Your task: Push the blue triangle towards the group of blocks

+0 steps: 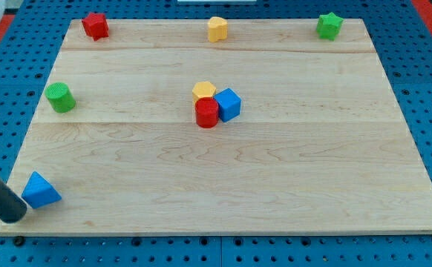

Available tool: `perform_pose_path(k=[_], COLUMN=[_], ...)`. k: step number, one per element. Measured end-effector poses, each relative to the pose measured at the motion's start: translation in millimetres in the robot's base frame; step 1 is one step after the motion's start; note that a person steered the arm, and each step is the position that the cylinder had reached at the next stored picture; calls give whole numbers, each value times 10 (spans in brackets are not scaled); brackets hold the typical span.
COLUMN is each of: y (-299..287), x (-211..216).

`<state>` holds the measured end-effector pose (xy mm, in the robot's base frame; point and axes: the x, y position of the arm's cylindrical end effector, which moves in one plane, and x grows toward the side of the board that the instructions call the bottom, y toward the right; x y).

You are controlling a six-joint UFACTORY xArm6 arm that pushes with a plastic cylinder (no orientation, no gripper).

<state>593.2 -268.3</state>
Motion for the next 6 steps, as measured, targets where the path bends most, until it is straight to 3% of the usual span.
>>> perform_pose_path(k=[2,4,6], y=[345,474,590], x=[-245,-45,-582])
